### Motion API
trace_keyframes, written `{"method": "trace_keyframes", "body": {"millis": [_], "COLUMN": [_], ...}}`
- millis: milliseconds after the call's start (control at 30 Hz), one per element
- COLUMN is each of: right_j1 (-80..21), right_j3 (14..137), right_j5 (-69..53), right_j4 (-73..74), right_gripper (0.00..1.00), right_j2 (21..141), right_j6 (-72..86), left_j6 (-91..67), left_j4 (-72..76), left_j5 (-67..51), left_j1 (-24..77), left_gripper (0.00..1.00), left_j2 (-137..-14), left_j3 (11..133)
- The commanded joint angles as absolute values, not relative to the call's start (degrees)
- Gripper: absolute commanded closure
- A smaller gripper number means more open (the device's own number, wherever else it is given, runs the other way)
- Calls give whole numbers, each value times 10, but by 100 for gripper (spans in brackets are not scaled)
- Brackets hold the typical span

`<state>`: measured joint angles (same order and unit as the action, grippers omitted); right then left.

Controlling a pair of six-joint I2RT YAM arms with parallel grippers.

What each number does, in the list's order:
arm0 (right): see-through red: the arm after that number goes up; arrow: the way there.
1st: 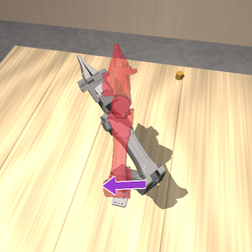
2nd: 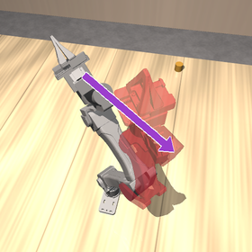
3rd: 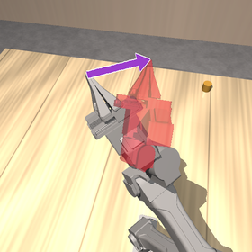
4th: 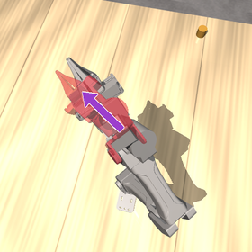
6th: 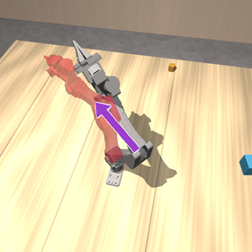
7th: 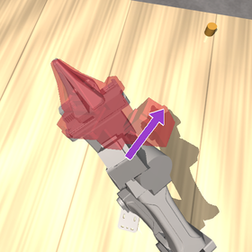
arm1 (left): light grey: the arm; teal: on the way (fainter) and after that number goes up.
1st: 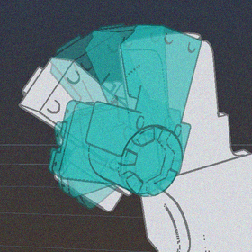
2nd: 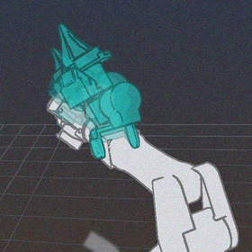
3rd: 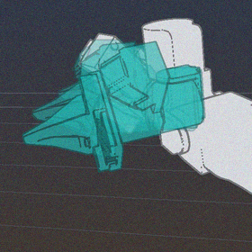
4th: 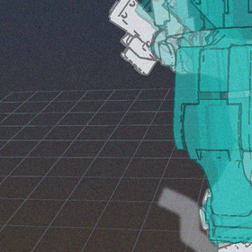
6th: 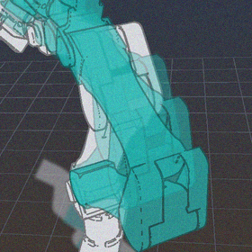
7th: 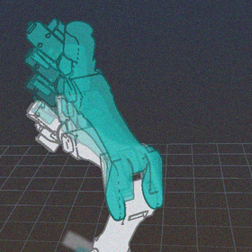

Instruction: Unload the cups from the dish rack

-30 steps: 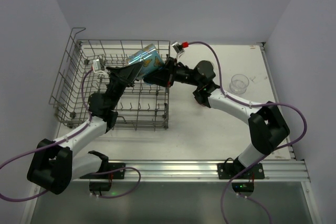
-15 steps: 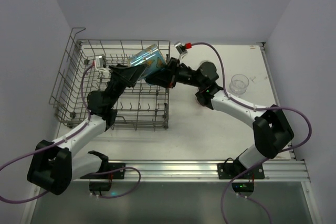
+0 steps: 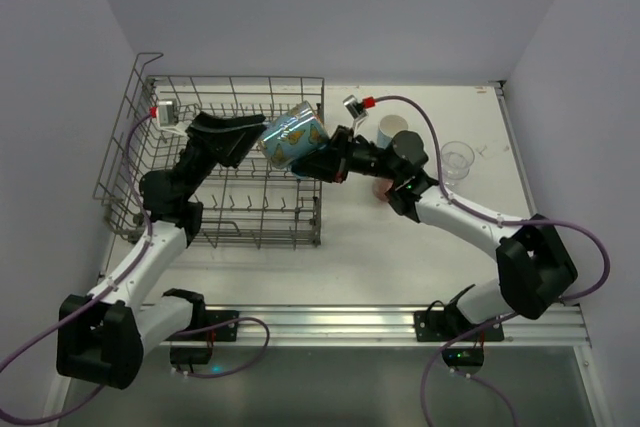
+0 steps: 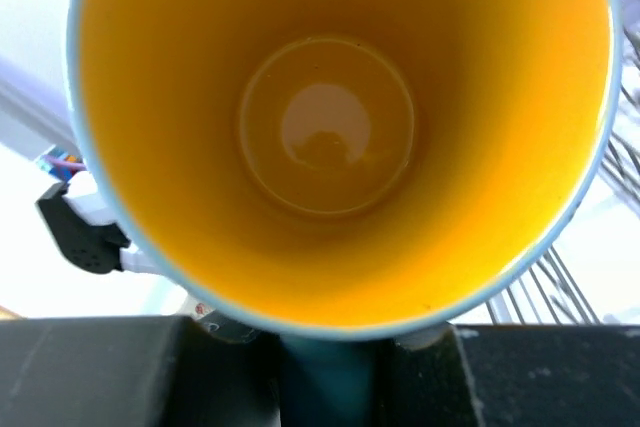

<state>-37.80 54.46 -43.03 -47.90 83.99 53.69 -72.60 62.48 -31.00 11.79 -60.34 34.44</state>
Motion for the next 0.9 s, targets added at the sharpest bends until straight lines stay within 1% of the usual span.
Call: {"method": "trace_keyframes", "body": {"millis": [0,33,133,167,200,300,367,500,600,700,867], "right_j1": [-361,-360,-359,-359,-359,-359,-359,-359,-360,-366,-389], "right_j3": [527,520,497,490,483,452,421,364,352,327,323], "right_j5": [-410,-409,-389,-379,-353,-301,-278,-220,-178,-95,34], "right_j4": [-502,-493,-398,-333,-310,-213,-166,-117,-57,-7,75], "right_gripper": [100,100,100,100,100,100,100,100,100,100,100], "right_j2": [790,781,731,697,678,607,572,480,434,401,394], "right_j6": [523,515,457,436,408,358,342,323,322,326,335], "left_j6": [-708,-701,-658,-642,-609,-557,-541,-558,-566,-566,-573], "left_j4": [661,651,584,562,522,461,444,461,471,473,482], "left_j5": [-351,-352,-353,-353,-352,-345,-345,-355,-358,-349,-353], "left_j1": [97,93,77,72,71,71,71,71,71,71,71], "left_gripper": [0,0,0,0,0,0,0,0,0,0,0], "left_j2": [-588,-585,-563,-549,-541,-521,-519,-531,-534,-528,-535], "left_j3": [374,375,382,386,391,410,417,412,404,396,388]}}
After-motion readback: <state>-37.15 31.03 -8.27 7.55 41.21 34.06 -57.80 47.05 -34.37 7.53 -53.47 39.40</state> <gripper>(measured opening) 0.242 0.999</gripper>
